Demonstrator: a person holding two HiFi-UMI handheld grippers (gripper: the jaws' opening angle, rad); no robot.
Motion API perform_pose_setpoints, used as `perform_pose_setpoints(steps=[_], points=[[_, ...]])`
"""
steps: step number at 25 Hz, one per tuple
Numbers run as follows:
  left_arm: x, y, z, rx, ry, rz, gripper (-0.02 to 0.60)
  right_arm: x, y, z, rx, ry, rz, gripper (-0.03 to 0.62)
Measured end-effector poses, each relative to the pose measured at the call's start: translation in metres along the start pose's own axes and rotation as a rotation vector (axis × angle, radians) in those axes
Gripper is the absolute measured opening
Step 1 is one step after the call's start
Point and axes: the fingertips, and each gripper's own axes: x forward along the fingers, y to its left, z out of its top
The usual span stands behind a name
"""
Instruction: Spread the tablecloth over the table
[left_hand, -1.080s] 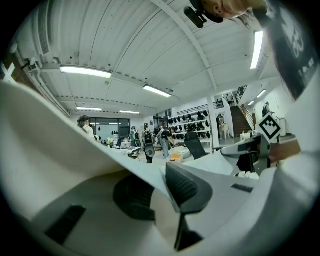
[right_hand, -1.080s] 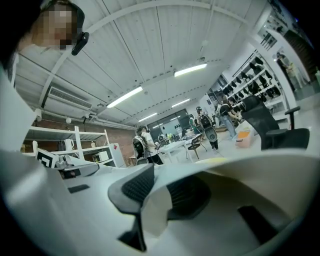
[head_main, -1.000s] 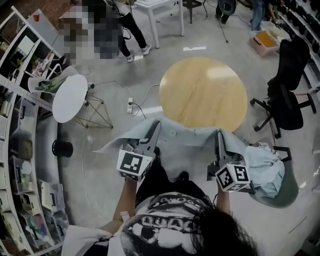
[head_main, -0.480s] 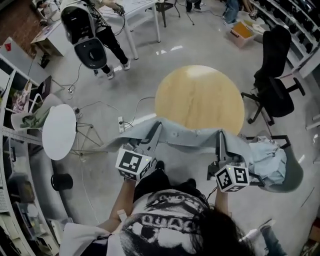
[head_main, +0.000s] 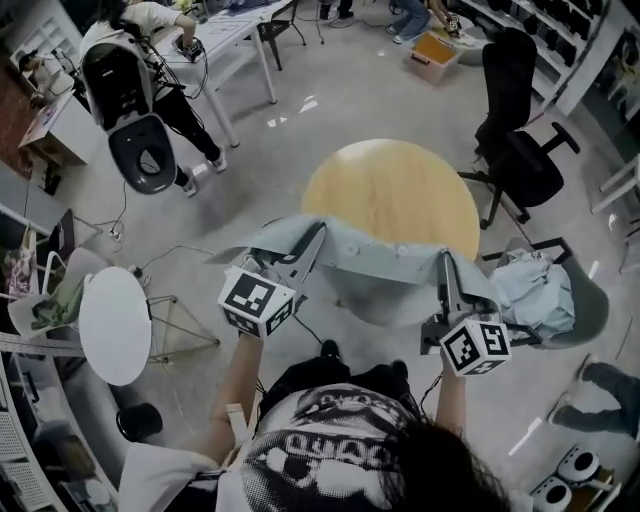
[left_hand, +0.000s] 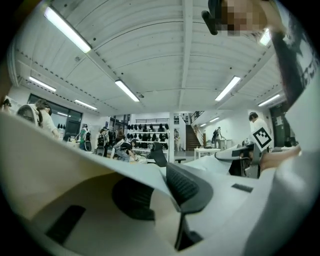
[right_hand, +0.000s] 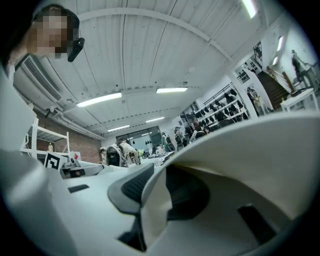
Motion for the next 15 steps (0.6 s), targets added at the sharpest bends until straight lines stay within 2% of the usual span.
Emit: perform_pose_setpoints(steps=[9,15], points=[[0.055,0.023,0.056,0.153,-0.095,-0.151,0.072,0.023,-0.002,0.059,0.003,-0.088,-0.020,0.075],[0.103,0.039,0.090,0.207,-0.157,-0.211,0.074,0.053,-0.016,0.099,-0.025,-0.107,-0.011,0.077]])
